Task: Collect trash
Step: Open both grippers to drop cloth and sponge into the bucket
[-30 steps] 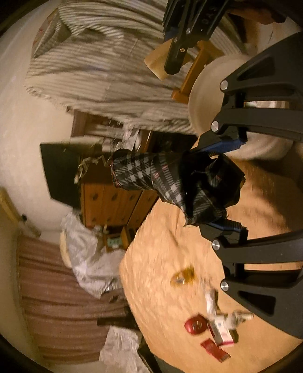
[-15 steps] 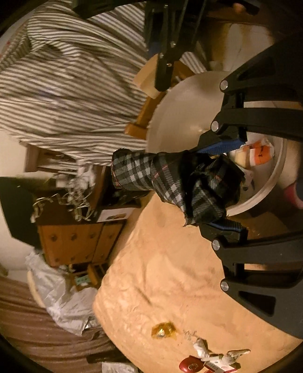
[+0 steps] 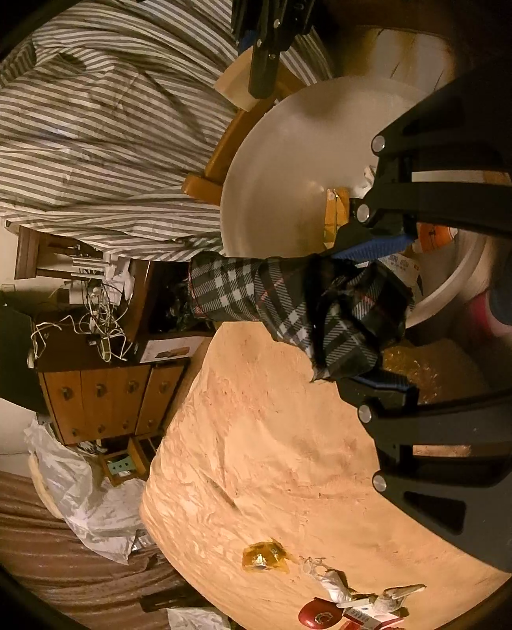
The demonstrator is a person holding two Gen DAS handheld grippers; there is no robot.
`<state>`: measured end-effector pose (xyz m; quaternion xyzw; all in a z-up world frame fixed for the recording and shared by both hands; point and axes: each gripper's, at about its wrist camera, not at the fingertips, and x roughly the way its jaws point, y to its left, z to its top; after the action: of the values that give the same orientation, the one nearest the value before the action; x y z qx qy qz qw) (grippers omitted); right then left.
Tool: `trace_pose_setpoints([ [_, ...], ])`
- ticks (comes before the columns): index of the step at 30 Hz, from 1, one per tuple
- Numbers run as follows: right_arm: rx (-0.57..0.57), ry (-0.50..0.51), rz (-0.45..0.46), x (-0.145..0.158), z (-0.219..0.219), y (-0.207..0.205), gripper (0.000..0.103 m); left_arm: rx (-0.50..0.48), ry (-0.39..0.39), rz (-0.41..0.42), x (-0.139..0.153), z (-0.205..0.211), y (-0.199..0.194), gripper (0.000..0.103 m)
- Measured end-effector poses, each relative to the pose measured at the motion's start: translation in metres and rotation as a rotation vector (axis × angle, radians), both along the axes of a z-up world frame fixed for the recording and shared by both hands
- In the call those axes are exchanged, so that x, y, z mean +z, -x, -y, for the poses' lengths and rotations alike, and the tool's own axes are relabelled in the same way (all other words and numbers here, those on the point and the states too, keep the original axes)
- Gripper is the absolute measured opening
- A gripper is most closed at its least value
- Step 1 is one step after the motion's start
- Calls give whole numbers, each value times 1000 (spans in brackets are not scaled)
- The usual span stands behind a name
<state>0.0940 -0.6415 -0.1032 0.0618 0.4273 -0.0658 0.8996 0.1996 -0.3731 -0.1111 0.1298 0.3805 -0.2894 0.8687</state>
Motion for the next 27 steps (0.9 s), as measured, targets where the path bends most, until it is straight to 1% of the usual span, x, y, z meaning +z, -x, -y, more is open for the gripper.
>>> trace_pose_setpoints([
  [9, 3, -5, 9, 2, -6, 1, 28, -5, 1, 1, 1, 4, 2, 45],
  [11, 4, -6, 9, 3, -7, 1, 28, -6, 0, 3, 1, 4, 3, 46],
  [12, 7, -9, 6, 3, -7, 1, 32, -8, -3, 4, 0, 4, 3, 47],
  [13, 11, -11, 2, 3, -8, 0, 43, -12, -4, 5, 0, 5, 4, 48],
  [15, 8, -11, 10, 3, -8, 0, 52, -13, -10, 6, -1, 6, 4, 57],
  [16, 7, -13, 13, 3, -9, 1, 52, -14, -9, 6, -1, 6, 5, 61],
  [17, 6, -15, 14, 3, -10, 1, 52, -15, -10, 7, -1, 7, 5, 62],
  [27, 0, -23, 20, 3, -10, 1, 52, -18, -9, 12, -1, 8, 7, 63],
])
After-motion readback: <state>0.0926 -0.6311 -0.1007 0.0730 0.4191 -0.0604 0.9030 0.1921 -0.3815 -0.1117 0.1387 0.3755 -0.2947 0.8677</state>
